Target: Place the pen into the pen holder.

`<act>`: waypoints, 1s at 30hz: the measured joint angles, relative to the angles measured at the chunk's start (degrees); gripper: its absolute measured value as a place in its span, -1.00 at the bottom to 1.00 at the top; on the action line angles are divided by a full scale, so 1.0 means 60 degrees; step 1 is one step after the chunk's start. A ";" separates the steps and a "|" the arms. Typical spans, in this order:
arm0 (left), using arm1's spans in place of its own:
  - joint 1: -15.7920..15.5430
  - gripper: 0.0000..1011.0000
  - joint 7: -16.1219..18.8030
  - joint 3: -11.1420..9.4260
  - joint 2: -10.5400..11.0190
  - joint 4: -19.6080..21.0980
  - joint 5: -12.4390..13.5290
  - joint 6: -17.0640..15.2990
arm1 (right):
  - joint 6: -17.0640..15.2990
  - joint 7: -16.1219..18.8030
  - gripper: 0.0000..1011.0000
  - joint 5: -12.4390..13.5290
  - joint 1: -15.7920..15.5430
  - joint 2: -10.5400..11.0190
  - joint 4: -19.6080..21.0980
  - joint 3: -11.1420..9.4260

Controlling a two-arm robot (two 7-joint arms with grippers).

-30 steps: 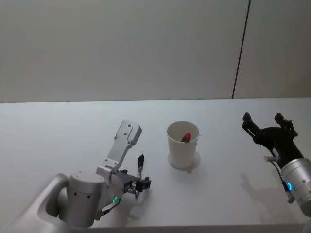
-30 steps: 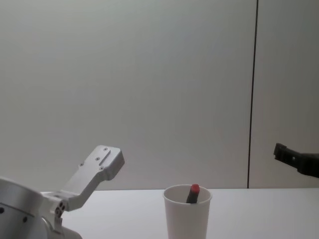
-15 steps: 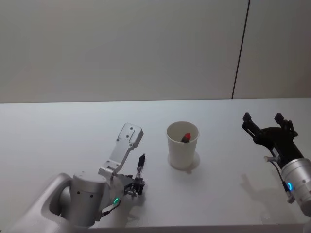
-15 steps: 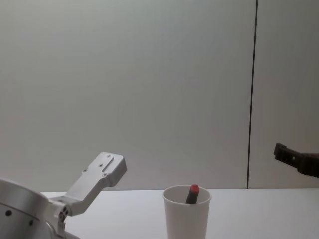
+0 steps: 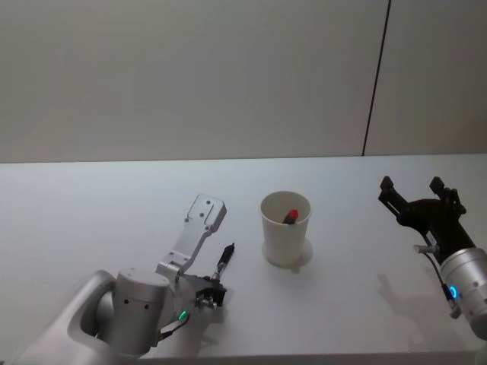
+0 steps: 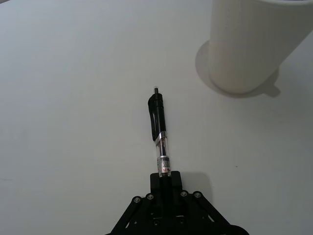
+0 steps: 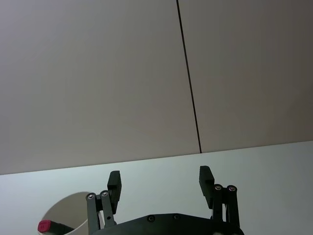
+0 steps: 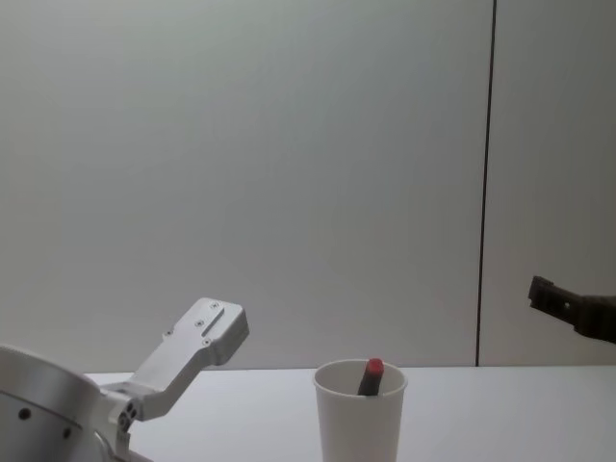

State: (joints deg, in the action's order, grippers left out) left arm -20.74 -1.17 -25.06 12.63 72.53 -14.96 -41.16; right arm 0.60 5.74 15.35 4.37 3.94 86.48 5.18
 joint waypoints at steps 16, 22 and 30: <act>0.0389 -0.73 0.0587 0.0089 0.0162 0.0653 0.0143 0.0466 | 0.0000 0.0000 0.98 0.0000 0.0000 0.0000 0.0000 0.0000; 0.0633 -0.73 0.0968 0.0163 0.0300 0.1166 0.0252 0.0869 | 0.0000 0.0000 0.98 0.0001 0.0000 0.0000 0.0000 0.0000; 0.0968 -0.73 0.1465 0.0248 0.0501 0.1886 0.0528 0.1546 | 0.0000 0.0000 0.98 0.0001 0.0000 0.0000 0.0000 0.0000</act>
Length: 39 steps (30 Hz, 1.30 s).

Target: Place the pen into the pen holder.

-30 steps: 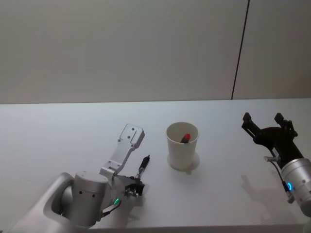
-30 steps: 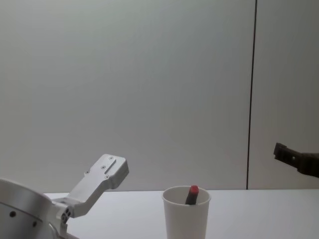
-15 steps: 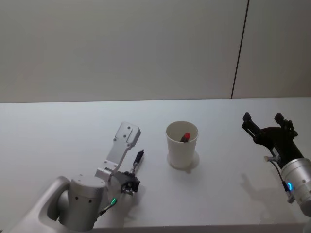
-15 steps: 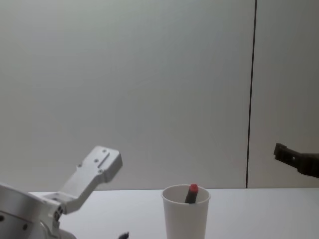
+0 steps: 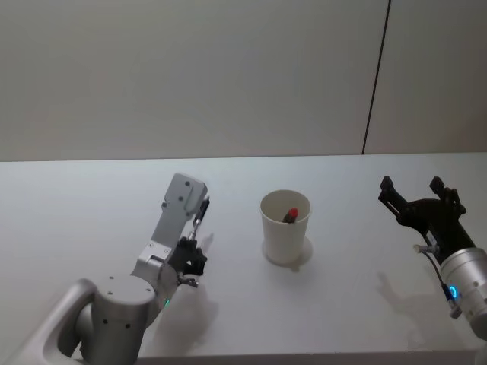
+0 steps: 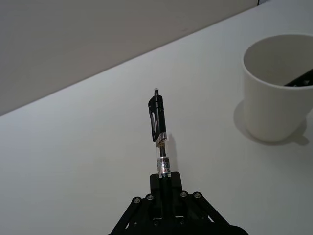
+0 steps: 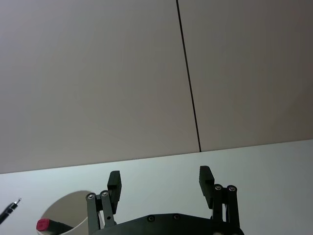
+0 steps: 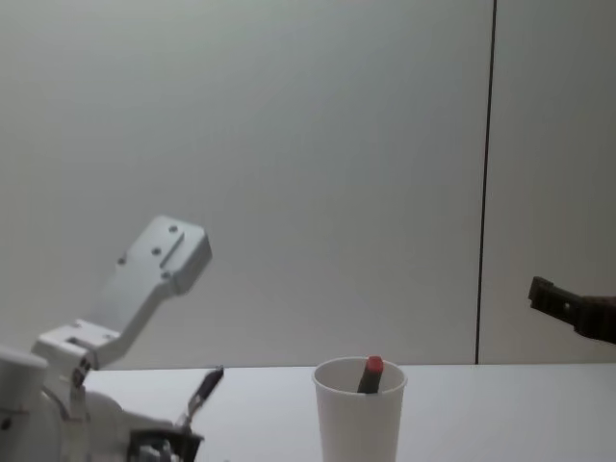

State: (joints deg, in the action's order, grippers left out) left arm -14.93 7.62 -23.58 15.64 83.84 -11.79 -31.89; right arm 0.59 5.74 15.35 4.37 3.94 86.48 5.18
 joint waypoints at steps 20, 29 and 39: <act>0.0487 -0.73 0.0351 0.0061 0.0307 0.0893 0.1079 0.2318 | 0.0000 0.0000 0.98 0.0000 0.0000 0.0000 0.0000 0.0000; 0.0535 -0.73 -0.0048 0.0071 0.0379 0.0883 0.1604 0.3921 | 0.0000 0.0000 0.98 -0.0001 0.0000 0.0000 0.0000 0.0000; 0.0381 -0.73 -0.0912 0.0078 0.0354 0.0506 0.1987 0.5914 | 0.0000 0.0000 0.98 -0.0001 0.0000 0.0000 0.0000 0.0000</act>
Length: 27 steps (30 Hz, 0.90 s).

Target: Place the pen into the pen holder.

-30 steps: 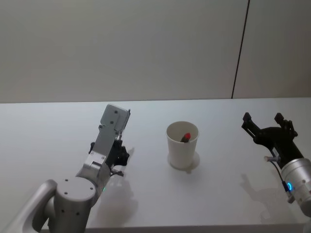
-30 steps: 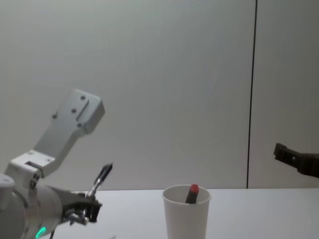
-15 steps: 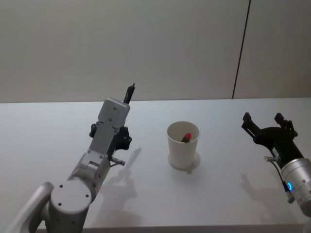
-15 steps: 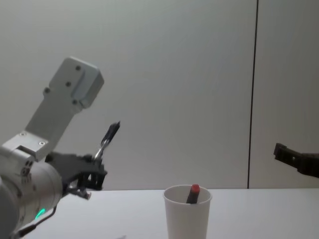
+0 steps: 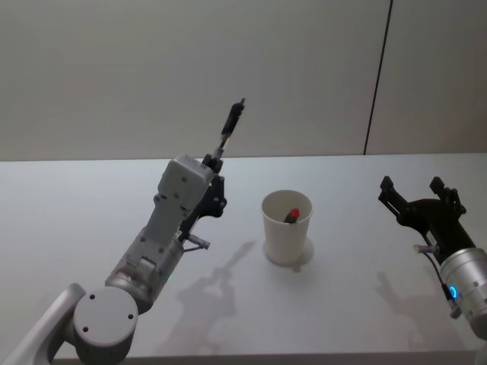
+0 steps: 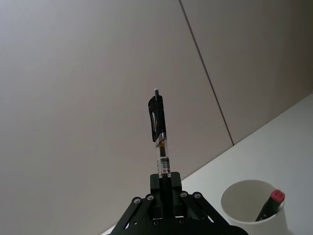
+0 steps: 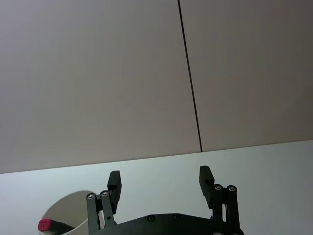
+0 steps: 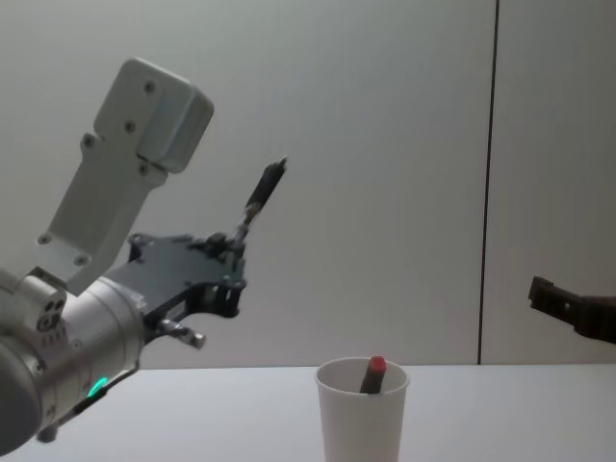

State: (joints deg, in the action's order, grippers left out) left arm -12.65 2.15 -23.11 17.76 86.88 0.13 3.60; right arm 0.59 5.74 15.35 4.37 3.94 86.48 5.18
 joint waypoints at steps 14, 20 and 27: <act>-0.0487 -0.73 -0.1526 -0.0011 -0.0242 -0.0917 0.0020 0.2353 | 0.0000 0.0001 0.98 0.0000 0.0000 0.0000 0.0000 0.0000; -0.0668 -0.73 -0.1999 -0.0036 -0.0359 -0.1254 -0.0046 0.3035 | 0.0001 0.0001 0.98 0.0000 0.0000 0.0000 0.0000 0.0000; -0.0846 -0.73 -0.2419 -0.0059 -0.0478 -0.1573 -0.0103 0.3584 | 0.0000 0.0001 0.98 0.0000 0.0000 0.0000 0.0000 0.0000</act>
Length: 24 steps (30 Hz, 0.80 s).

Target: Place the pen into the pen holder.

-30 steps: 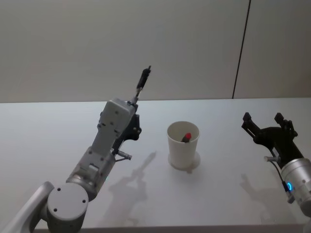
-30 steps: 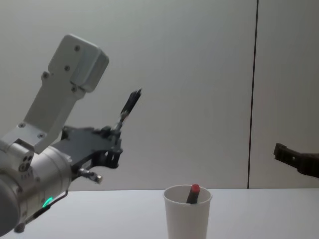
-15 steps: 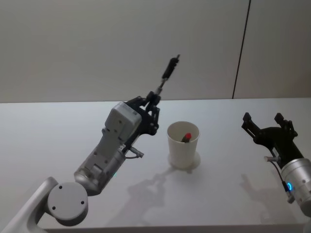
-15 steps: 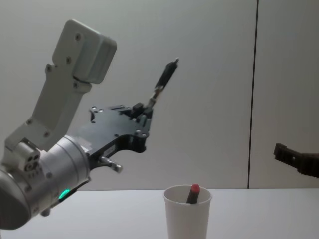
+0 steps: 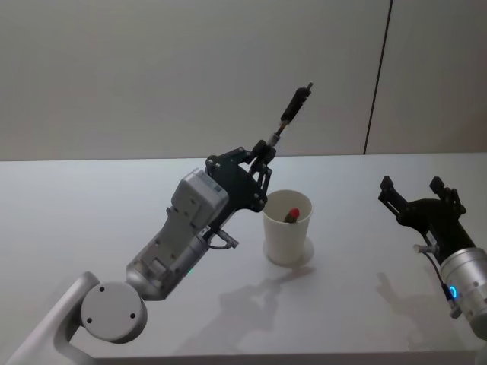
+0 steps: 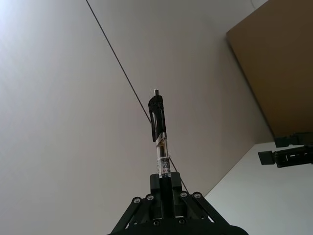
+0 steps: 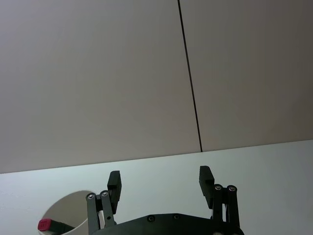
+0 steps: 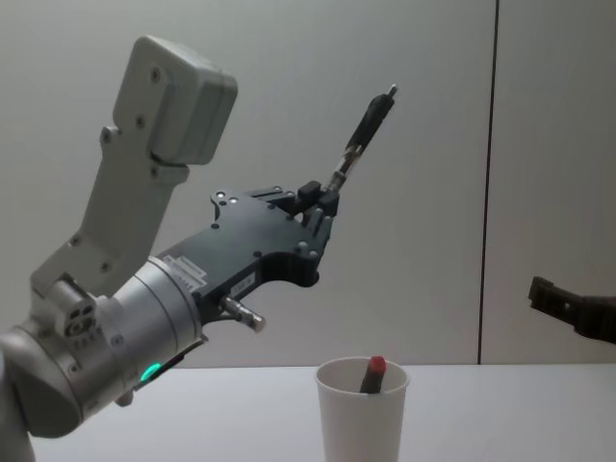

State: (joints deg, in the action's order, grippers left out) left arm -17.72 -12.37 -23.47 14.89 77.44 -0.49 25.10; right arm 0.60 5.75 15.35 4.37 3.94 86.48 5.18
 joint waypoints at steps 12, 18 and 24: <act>-0.0126 -0.73 -0.0311 -0.0014 -0.0085 -0.0232 -0.0049 0.0401 | 0.0008 0.0034 0.98 0.0000 -0.0002 0.0006 0.0001 0.0002; -0.0155 -0.73 -0.0380 -0.0020 -0.0105 -0.0285 -0.0059 0.0498 | 0.0085 0.0343 0.98 0.0011 -0.0051 0.0053 0.0076 0.0009; -0.0171 -0.73 -0.0427 -0.0023 -0.0118 -0.0317 -0.0064 0.0554 | 0.0177 0.0924 0.98 0.0119 -0.0153 0.0147 0.0262 0.0012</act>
State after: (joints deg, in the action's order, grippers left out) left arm -18.75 -14.93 -23.60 14.18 75.54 -0.88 28.43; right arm 1.66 11.29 16.07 3.45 4.82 88.05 5.25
